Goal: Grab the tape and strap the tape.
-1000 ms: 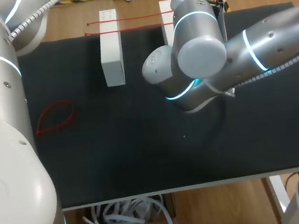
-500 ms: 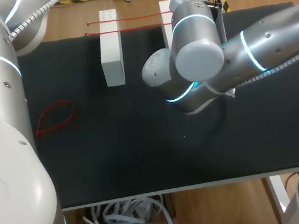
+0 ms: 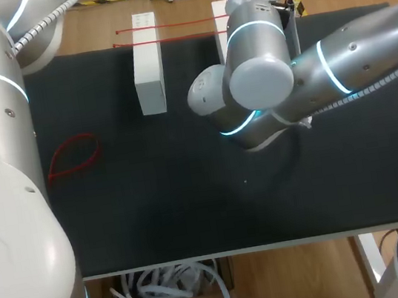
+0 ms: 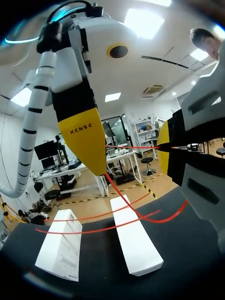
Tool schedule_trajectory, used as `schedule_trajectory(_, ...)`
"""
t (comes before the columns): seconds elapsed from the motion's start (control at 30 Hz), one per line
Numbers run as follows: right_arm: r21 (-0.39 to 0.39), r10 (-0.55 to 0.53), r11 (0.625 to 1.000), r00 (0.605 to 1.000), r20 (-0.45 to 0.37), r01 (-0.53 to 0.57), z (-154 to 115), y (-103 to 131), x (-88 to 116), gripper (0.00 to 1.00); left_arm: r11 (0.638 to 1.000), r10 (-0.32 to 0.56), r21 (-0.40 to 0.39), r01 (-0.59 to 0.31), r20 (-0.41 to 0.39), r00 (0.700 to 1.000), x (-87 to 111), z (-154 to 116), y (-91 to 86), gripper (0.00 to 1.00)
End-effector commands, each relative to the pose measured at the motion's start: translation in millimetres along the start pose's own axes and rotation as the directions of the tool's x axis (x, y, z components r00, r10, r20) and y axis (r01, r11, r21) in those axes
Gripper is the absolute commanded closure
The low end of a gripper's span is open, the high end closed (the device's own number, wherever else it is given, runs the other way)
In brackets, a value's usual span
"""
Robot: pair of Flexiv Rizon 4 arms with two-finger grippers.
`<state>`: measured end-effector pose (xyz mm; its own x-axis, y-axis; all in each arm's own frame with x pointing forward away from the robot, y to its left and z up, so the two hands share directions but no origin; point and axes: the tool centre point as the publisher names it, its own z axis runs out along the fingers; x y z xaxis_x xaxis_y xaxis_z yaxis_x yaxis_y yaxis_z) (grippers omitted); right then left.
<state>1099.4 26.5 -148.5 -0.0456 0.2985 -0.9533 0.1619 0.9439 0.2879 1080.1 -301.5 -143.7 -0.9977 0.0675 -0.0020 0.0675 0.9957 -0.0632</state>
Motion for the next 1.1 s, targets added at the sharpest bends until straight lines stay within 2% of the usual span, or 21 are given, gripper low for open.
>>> schedule_trajectory(0.03,0.006,-0.003,1.000,1.000,-0.001,0.003,-3.0,3.5,1.4,1.00,1.000,0.000,-0.003,0.000,-0.002,1.000,-0.4,-0.4,0.0,1.00)
schedule_trajectory(1.1,0.000,0.007,1.000,1.000,0.004,-0.007,-5.1,11.0,8.4,1.00,1.000,0.000,-0.003,0.000,-0.002,1.000,-0.4,-0.4,0.0,1.00)
